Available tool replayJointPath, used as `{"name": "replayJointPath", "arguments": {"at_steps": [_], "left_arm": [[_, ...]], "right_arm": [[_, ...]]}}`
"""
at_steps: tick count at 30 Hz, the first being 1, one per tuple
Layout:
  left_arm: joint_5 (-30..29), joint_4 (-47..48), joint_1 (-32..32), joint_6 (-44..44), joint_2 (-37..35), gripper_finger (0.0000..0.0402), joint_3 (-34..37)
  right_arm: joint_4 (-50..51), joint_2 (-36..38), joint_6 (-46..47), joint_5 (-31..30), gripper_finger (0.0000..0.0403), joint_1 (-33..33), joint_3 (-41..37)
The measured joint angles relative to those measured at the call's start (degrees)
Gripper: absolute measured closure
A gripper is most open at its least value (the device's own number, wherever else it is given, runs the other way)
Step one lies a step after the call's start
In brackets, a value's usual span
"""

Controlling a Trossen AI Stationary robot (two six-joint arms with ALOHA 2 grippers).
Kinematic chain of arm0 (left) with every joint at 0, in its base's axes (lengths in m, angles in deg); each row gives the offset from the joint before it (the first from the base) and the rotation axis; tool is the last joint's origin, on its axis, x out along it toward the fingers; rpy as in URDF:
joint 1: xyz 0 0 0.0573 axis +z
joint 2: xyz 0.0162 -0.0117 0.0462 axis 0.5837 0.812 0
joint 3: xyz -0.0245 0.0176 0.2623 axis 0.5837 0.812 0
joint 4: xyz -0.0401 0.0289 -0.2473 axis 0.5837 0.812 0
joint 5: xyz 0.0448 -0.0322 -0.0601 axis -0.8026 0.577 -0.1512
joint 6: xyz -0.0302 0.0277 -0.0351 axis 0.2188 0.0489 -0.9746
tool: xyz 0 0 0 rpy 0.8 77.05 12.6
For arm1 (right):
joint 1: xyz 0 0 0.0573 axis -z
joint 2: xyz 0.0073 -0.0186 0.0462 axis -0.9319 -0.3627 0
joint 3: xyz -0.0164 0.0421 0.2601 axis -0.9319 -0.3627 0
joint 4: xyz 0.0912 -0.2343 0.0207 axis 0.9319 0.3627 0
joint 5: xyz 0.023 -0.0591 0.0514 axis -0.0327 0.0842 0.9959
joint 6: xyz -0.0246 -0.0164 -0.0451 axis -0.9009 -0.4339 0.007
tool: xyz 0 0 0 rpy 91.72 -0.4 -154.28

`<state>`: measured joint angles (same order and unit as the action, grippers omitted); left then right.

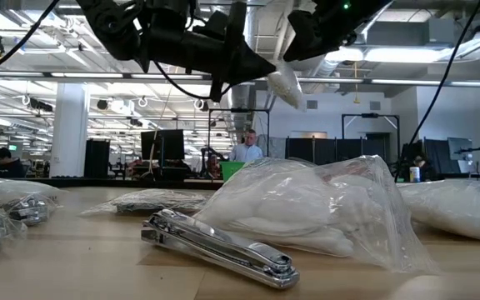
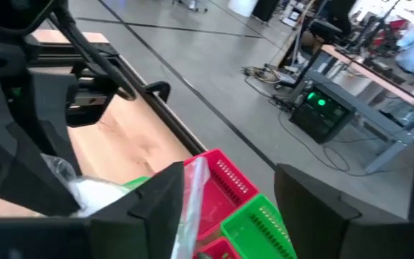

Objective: Pick & Place Travel size toiletries
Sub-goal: Put the white cotton pack into the left green bin

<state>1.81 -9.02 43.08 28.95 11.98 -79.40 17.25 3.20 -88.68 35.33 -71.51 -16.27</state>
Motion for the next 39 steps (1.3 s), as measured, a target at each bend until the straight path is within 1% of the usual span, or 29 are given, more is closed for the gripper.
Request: {"name": "replayJointPath", "arguments": {"at_steps": [2, 5, 11, 25, 39], "left_arm": [[-0.96, 2.35, 0.57, 0.00, 0.00, 0.0401, 0.00], [-1.59, 5.83, 1.58, 0.23, 0.00, 0.0401, 0.00], [-1.91, 10.63, 3.27, 2.72, 0.00, 0.0401, 0.00], [-1.63, 15.39, 5.88, 11.65, 0.00, 0.0400, 0.00], [-0.24, 18.44, 9.49, 15.20, 0.00, 0.0400, 0.00]], "right_arm": [[0.03, 0.00, 0.00, -1.24, 0.0183, -0.07, 0.00], [0.06, 0.00, 0.01, -1.38, 0.0179, -0.19, 0.00], [0.07, 0.00, 0.07, -1.35, 0.0190, -0.19, 0.00], [1.44, 0.00, 0.68, -0.83, 0.0223, -0.23, 0.00], [1.40, 0.00, 0.68, -0.70, 0.0230, -1.72, 0.00]]}}
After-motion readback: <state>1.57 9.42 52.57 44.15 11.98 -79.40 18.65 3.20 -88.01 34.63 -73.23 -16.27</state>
